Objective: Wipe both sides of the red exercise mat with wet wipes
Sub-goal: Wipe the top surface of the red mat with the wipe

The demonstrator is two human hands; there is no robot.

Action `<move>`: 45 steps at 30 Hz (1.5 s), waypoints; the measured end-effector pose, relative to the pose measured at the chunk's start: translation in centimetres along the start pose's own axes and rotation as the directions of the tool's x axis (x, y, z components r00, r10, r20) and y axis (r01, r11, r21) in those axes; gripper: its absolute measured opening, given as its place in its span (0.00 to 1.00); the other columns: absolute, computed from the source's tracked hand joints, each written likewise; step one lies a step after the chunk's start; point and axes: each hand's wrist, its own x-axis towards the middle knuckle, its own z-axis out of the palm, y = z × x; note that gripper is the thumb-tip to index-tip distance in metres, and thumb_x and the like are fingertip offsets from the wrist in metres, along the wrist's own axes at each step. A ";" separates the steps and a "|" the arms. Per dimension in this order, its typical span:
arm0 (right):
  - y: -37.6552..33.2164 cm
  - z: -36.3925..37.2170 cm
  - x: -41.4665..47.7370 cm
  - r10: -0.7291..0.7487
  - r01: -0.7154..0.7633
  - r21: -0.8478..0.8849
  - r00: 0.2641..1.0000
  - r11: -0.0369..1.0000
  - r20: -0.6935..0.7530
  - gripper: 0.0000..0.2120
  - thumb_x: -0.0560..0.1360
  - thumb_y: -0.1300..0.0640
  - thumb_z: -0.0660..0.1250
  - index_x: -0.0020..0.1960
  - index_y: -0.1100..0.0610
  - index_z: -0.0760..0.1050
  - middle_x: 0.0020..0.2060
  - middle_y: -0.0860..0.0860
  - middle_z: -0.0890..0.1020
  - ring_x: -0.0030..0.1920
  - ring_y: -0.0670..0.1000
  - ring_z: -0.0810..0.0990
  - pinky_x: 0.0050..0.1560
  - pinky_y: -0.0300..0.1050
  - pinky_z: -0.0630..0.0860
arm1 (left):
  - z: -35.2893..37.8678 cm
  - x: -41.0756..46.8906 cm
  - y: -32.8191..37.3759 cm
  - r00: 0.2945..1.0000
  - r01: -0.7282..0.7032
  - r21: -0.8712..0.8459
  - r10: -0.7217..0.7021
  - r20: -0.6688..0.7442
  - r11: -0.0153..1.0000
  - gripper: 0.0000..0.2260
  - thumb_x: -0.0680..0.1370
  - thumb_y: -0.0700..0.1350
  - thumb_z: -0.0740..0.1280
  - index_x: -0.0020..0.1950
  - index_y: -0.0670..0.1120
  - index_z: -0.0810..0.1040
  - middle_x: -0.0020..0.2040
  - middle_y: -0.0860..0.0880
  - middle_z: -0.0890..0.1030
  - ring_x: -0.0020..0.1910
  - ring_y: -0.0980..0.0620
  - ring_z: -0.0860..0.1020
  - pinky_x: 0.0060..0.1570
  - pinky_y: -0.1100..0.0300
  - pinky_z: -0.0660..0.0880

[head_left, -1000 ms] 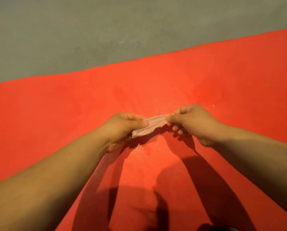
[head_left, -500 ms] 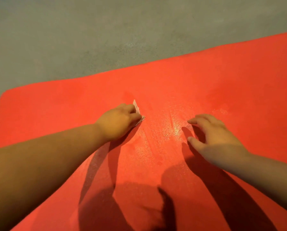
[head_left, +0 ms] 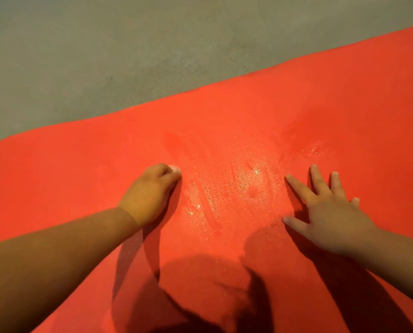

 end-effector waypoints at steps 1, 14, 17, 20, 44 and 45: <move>0.0 0.0 0.0 -0.003 0.003 0.007 1.000 1.000 -0.001 0.41 0.71 0.29 0.56 0.72 0.34 0.32 0.75 0.49 0.32 0.75 0.63 0.36 0.66 0.72 0.59 | 0.2 -0.9 1.3 0.992 -0.115 -0.009 0.116 0.040 0.993 0.16 0.79 0.50 0.57 0.56 0.46 0.80 0.48 0.46 0.79 0.45 0.44 0.80 0.43 0.58 0.75; 1.9 0.8 -0.6 -0.079 0.076 -0.104 0.997 0.992 -0.026 0.39 0.72 0.29 0.52 0.74 0.38 0.33 0.75 0.50 0.34 0.75 0.59 0.36 0.71 0.67 0.53 | 0.8 9.7 1.2 0.943 0.303 -0.040 -0.305 -0.135 0.952 0.08 0.77 0.38 0.64 0.49 0.40 0.83 0.47 0.38 0.78 0.49 0.37 0.77 0.47 0.50 0.71; 2.3 0.6 -0.6 -0.097 0.092 -0.126 0.995 0.988 -0.032 0.40 0.71 0.28 0.50 0.74 0.39 0.34 0.75 0.50 0.34 0.75 0.58 0.35 0.73 0.64 0.50 | 2.5 2.9 6.7 0.943 -0.328 -0.036 0.329 0.043 0.944 0.08 0.78 0.43 0.63 0.54 0.45 0.80 0.48 0.46 0.79 0.48 0.43 0.77 0.47 0.54 0.74; 2.2 0.7 -0.5 -0.108 0.103 -0.128 0.993 0.986 -0.036 0.40 0.72 0.28 0.50 0.74 0.39 0.33 0.75 0.51 0.33 0.75 0.58 0.33 0.73 0.61 0.47 | 1.5 1.5 5.9 0.650 -0.718 -0.149 0.731 0.206 0.680 0.13 0.84 0.46 0.52 0.61 0.45 0.74 0.51 0.46 0.81 0.50 0.45 0.79 0.51 0.54 0.78; 5.5 0.7 0.2 -0.108 0.113 0.031 0.984 0.993 -0.140 0.45 0.64 0.22 0.41 0.74 0.42 0.33 0.72 0.44 0.33 0.75 0.49 0.34 0.75 0.48 0.43 | 3.1 11.3 9.8 0.961 -0.273 -0.100 0.267 -0.075 0.957 0.05 0.75 0.41 0.66 0.45 0.46 0.82 0.41 0.46 0.79 0.42 0.42 0.78 0.37 0.56 0.71; 5.7 0.6 0.3 -0.094 0.099 0.030 0.986 0.995 -0.138 0.48 0.62 0.21 0.40 0.73 0.43 0.30 0.72 0.44 0.32 0.74 0.50 0.33 0.75 0.47 0.41 | 3.2 8.3 11.2 0.879 -0.466 -0.156 0.475 0.029 0.871 0.06 0.76 0.43 0.65 0.46 0.47 0.81 0.41 0.48 0.78 0.42 0.44 0.77 0.37 0.57 0.71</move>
